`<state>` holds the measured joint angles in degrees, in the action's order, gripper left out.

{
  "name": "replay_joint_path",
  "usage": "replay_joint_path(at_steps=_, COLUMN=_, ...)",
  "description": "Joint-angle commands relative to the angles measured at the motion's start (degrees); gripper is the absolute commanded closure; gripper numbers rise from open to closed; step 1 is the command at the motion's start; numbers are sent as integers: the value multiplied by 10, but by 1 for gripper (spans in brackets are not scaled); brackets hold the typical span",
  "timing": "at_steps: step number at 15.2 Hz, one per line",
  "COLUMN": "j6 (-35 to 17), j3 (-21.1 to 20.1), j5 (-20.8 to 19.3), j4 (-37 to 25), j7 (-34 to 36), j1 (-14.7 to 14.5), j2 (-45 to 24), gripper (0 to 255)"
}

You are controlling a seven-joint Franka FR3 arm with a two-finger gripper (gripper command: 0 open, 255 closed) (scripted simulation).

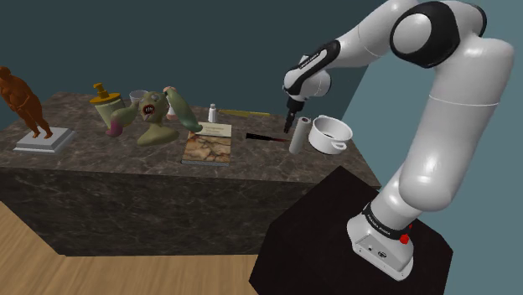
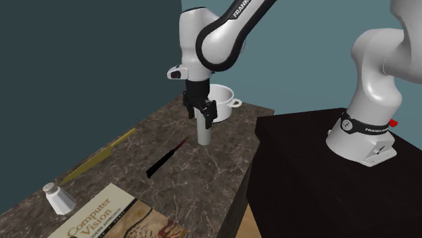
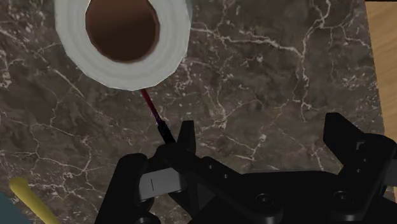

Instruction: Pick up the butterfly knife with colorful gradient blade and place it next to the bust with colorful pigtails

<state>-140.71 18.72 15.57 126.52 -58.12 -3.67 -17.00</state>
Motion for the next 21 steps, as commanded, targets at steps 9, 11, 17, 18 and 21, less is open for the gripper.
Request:
replay_joint_path(at_steps=9, j6=-25, j3=-77, j5=59, j4=-216, j7=-142, j1=62, j2=-220, gripper=0)
replay_joint_path(at_steps=11, j6=-22, j3=-89, j5=59, j4=-268, j7=-159, j1=71, j2=-263, gripper=0)
replay_joint_path(at_steps=17, j6=-24, j3=-108, j5=58, j4=-360, j7=-181, j1=82, j2=-346, gripper=0)
replay_joint_path(at_steps=18, j6=-27, j3=-109, j5=59, j4=-364, j7=-181, j1=83, j2=-353, gripper=0)
replay_joint_path(at_steps=21, j6=-35, j3=-113, j5=61, j4=-377, j7=-182, j1=84, j2=-374, gripper=0)
